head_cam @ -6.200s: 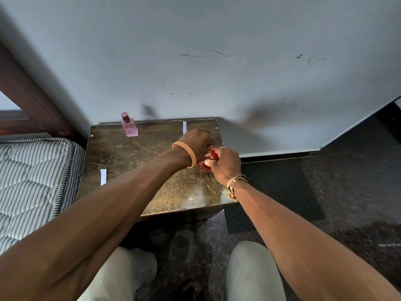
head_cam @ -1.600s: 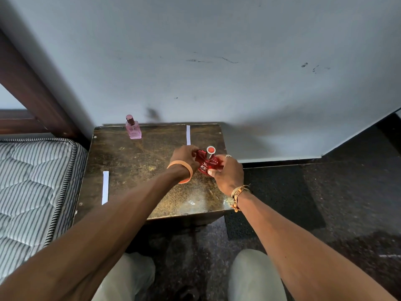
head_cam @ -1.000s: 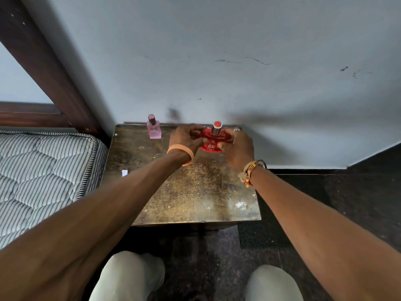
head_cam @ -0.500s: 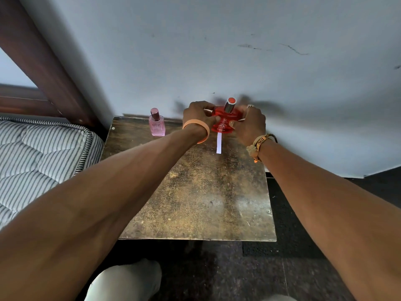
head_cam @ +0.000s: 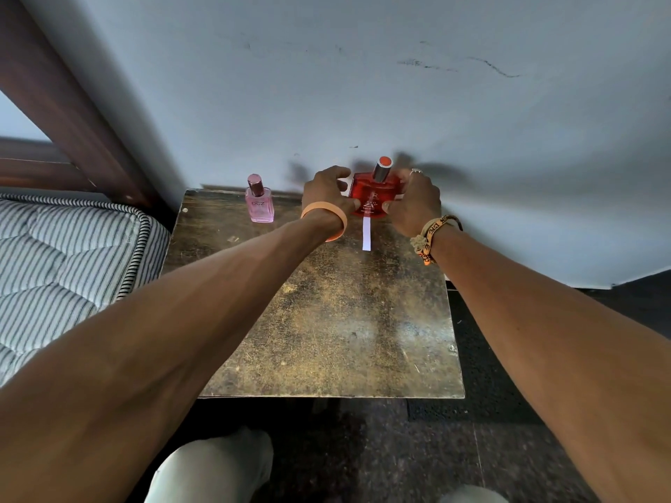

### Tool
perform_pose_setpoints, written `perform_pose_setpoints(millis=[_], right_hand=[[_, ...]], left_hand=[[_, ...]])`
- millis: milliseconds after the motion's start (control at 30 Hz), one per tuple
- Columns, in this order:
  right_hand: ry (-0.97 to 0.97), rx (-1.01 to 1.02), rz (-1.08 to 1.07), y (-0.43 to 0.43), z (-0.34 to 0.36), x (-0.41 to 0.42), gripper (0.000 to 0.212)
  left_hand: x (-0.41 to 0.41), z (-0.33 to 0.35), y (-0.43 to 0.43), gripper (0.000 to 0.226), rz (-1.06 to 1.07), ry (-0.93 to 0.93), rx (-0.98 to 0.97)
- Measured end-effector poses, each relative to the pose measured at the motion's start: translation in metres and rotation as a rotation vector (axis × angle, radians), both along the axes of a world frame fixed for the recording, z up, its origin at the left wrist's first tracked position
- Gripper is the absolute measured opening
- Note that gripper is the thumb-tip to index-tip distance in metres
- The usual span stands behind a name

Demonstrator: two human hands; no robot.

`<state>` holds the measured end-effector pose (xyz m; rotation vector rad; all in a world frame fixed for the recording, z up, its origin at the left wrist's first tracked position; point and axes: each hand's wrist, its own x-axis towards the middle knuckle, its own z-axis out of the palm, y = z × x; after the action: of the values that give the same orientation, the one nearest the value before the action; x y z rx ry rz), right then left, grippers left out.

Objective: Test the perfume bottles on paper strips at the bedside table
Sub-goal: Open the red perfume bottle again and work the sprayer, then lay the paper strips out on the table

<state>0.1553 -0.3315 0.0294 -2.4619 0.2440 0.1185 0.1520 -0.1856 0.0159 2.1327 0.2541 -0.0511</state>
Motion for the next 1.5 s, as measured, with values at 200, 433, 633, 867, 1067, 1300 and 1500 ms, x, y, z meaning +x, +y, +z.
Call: perform_pose_setpoints(millis=[200, 433, 633, 867, 1067, 1300, 1500], right_hand=[[-0.06, 0.007, -0.078, 0.003, 0.014, -0.028, 0.06], [-0.153, 0.045, -0.002, 0.032, 0.02, -0.096, 0.037], [0.069, 0.194, 0.226, 0.101, 0.019, -0.137, 0.027], [0.412, 0.645, 0.108, 0.193, 0.023, -0.176, 0.031], [0.473, 0.631, 0.095, 0.23, 0.003, -0.186, 0.053], [0.463, 0.664, 0.042, 0.233, -0.021, -0.178, 0.037], [0.388, 0.575, 0.12, 0.226, -0.028, -0.176, 0.031]], left_hand=[[-0.031, 0.011, 0.01, 0.045, -0.023, -0.02, 0.027], [-0.1, 0.021, 0.046, 0.024, -0.004, -0.043, -0.037], [-0.14, 0.032, 0.122, 0.02, 0.13, -0.073, 0.054], [-0.174, 0.005, 0.192, 0.025, 0.12, 0.155, 0.275], [-0.176, -0.024, 0.202, 0.02, -0.049, 0.238, 0.359], [-0.168, -0.04, 0.202, 0.021, -0.027, 0.231, 0.433], [-0.173, -0.039, 0.202, 0.001, 0.106, 0.141, 0.234]])
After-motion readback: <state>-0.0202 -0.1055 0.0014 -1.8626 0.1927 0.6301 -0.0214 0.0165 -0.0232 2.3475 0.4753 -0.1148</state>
